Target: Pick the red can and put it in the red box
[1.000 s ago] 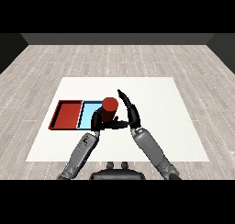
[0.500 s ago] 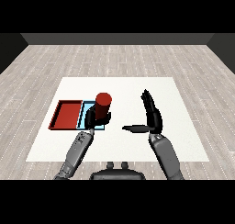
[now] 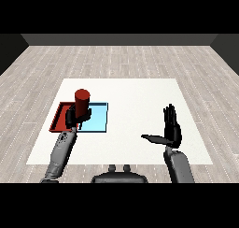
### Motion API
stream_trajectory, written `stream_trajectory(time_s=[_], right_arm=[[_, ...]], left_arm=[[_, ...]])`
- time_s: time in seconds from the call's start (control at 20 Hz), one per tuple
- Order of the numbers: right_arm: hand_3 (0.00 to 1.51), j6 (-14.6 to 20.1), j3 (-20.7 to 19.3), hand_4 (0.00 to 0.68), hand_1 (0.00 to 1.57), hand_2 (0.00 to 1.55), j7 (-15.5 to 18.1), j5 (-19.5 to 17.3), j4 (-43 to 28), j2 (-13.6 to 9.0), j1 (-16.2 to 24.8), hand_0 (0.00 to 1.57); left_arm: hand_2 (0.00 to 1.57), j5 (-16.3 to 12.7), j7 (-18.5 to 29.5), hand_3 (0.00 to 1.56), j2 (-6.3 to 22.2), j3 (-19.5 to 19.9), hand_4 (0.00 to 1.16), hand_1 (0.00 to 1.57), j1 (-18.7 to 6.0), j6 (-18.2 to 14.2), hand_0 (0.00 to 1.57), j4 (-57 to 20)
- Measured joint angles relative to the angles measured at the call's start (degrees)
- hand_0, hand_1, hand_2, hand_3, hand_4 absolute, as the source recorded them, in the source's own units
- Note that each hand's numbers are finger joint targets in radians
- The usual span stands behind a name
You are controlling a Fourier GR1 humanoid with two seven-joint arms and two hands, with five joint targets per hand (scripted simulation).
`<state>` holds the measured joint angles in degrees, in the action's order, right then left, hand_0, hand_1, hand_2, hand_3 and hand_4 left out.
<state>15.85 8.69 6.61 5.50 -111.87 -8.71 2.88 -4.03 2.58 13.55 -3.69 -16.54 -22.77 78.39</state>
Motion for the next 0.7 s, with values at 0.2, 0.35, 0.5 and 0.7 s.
stream_trajectory(time_s=[0.2, 0.35, 0.5, 0.7], right_arm=[[0.00, -0.5, -3.7, 0.000, 0.00, 0.00, 1.8, 1.5, 2.4, -0.9, 2.6, 0.00], [0.00, -1.4, -6.8, 0.000, 0.00, 0.00, 2.2, 3.1, 5.8, -1.8, 2.8, 0.00], [0.00, -1.5, -7.9, 0.000, 0.00, 0.00, 3.6, 2.9, 9.3, -1.8, 2.8, 0.00], [0.00, -1.0, -9.0, 0.000, 0.00, 0.00, 3.9, 2.4, 12.4, -1.8, 1.2, 0.00]], left_arm=[[1.57, -0.2, -1.1, 1.50, 5.8, 5.1, 1.10, 1.57, -1.8, 1.7, 1.57, -7.4], [1.57, -0.5, 0.7, 1.50, 9.1, 8.5, 1.06, 1.57, -3.4, 3.7, 1.57, -15.9], [1.57, 0.2, 4.2, 1.51, 9.7, 10.5, 1.04, 1.57, -6.6, 4.4, 1.57, -27.2], [1.50, 2.0, 6.4, 1.41, 9.9, 12.0, 1.00, 1.57, -11.9, 3.3, 1.57, -41.6]])
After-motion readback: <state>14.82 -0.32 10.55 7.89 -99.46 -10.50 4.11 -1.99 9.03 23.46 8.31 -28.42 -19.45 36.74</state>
